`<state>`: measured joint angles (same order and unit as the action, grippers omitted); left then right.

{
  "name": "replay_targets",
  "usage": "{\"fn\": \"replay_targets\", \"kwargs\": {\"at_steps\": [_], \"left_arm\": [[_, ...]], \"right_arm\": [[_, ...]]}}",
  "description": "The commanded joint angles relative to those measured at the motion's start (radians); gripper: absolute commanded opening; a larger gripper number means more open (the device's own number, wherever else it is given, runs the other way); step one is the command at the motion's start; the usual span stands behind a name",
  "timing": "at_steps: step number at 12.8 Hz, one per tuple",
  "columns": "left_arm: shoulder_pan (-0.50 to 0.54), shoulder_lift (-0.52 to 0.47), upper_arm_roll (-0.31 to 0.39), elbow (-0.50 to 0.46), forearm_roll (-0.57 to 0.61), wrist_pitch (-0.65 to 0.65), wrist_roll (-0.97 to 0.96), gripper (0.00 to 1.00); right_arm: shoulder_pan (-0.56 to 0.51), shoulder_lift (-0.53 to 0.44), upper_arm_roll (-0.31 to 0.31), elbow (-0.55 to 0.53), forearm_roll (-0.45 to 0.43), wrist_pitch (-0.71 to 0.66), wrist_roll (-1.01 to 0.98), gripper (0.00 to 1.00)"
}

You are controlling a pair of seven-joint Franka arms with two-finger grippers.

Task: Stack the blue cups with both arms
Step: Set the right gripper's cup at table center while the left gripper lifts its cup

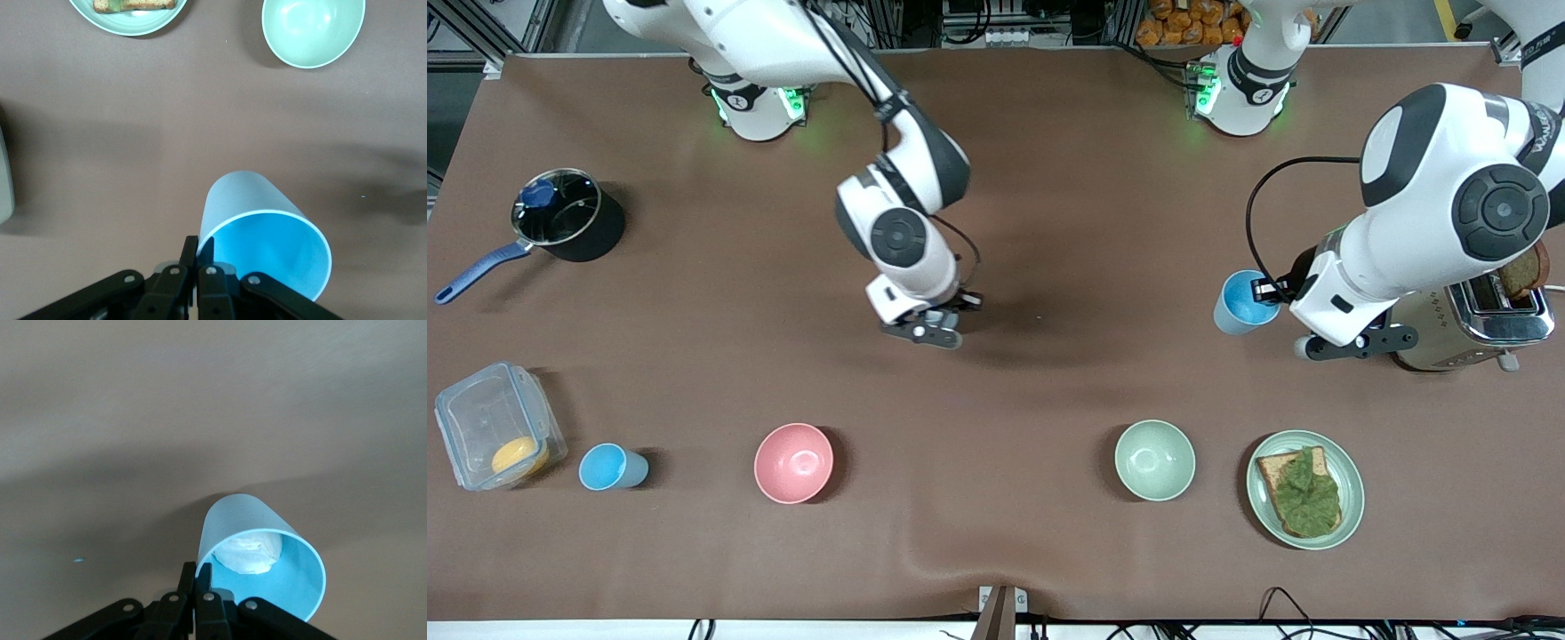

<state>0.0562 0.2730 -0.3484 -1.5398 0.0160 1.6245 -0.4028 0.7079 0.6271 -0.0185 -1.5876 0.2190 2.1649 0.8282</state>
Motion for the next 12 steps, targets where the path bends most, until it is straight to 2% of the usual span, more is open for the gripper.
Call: {"fn": "replay_targets", "kwargs": {"at_steps": [1,3,4,5,6,9,12], "left_arm": [[0.011,-0.058,-0.004,-0.006,-0.008,-0.061,0.001,0.00],[0.013,-0.071,-0.004,-0.007,-0.008,-0.083,0.002,0.00],[0.013,-0.074,-0.004,-0.006,-0.008,-0.083,0.002,0.00],[0.010,-0.072,-0.004,-0.006,-0.013,-0.083,-0.002,0.00],[0.007,-0.069,-0.006,-0.005,-0.027,-0.083,-0.014,0.00],[-0.001,-0.063,-0.017,0.001,-0.076,-0.074,-0.022,0.00],[-0.030,-0.061,-0.047,0.004,-0.120,-0.072,-0.159,0.00]], "right_arm": [[0.031,0.042,-0.012,0.070,0.057,-0.016,0.015,0.00],[0.035,0.055,-0.012,0.070,0.060,-0.014,0.017,0.00],[0.036,0.060,-0.012,0.070,0.060,-0.014,0.017,0.63],[0.039,0.057,-0.012,0.070,0.053,-0.011,0.016,1.00],[0.062,0.046,-0.015,0.075,0.051,-0.013,0.016,1.00],[0.041,0.019,-0.021,0.116,0.051,-0.068,0.022,1.00],[-0.068,-0.049,-0.020,0.193,0.053,-0.273,0.003,1.00]]}}
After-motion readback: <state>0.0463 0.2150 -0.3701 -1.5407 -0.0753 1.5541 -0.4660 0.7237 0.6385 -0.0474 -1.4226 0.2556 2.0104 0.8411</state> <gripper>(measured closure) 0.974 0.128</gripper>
